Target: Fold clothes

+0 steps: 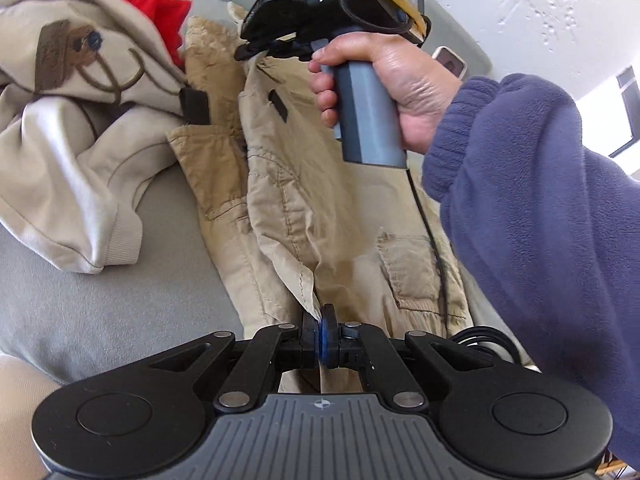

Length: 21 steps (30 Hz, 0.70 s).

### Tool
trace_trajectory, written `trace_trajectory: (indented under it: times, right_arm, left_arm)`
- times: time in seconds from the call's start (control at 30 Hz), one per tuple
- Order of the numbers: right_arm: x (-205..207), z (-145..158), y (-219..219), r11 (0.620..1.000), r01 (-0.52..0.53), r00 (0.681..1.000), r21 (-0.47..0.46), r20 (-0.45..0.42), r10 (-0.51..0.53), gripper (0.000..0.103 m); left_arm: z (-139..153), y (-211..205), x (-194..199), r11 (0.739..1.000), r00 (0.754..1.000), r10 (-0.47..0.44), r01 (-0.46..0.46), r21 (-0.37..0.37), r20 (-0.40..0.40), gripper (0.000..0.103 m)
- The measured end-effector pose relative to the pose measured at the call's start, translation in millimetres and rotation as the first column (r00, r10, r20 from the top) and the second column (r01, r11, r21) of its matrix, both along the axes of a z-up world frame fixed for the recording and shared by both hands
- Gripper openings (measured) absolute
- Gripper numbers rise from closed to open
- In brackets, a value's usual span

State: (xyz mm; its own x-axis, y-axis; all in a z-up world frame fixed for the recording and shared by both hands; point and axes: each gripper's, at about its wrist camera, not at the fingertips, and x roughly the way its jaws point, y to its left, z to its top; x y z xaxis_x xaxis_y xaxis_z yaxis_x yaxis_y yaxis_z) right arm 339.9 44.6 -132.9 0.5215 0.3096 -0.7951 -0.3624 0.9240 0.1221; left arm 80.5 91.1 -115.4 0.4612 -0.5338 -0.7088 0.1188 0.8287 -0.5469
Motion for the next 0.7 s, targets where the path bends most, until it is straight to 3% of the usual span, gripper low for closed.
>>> trace_trajectory:
  times: [0.17, 0.37, 0.47, 0.53, 0.6, 0.7]
  right_arm:
    - [-20.5, 19.3, 8.1, 0.999, -0.040, 0.999, -0.002, 0.027, 0.040, 0.002]
    - [-23.2, -0.3, 32.4, 0.995, -0.061, 0.997, -0.077, -0.043, 0.058, 0.002]
    - [-20.4, -1.9, 34.0, 0.995, -0.080, 0.992, -0.063, -0.107, 0.073, 0.013]
    - [-22.4, 10.1, 23.8, 0.998, -0.049, 0.988, -0.039, -0.148, 0.043, 0.041]
    - [-37.8, 38.0, 1.5, 1.000, -0.010, 0.993, 0.001, -0.120, 0.010, 0.044]
    - [-75.3, 89.4, -45.2, 0.997, 0.035, 0.997, 0.063, -0.064, -0.031, 0.050]
  left_arm:
    - [1.1, 0.7, -2.0, 0.999, 0.999, -0.033, 0.033, -0.018, 0.000, 0.000]
    - [-9.5, 12.8, -4.9, 0.999, 0.997, 0.028, -0.031, -0.045, -0.071, 0.000]
    - [-16.0, 16.2, -7.9, 0.997, 0.990, 0.071, -0.076, -0.035, -0.119, 0.005]
    - [-10.5, 18.4, -13.9, 0.995, 0.988, 0.093, -0.097, -0.021, -0.126, 0.016]
    - [5.2, 18.7, -27.7, 0.995, 0.993, 0.102, -0.100, 0.024, -0.068, 0.037]
    - [30.8, 16.3, -54.4, 0.989, 0.995, 0.093, -0.097, 0.110, 0.042, 0.041]
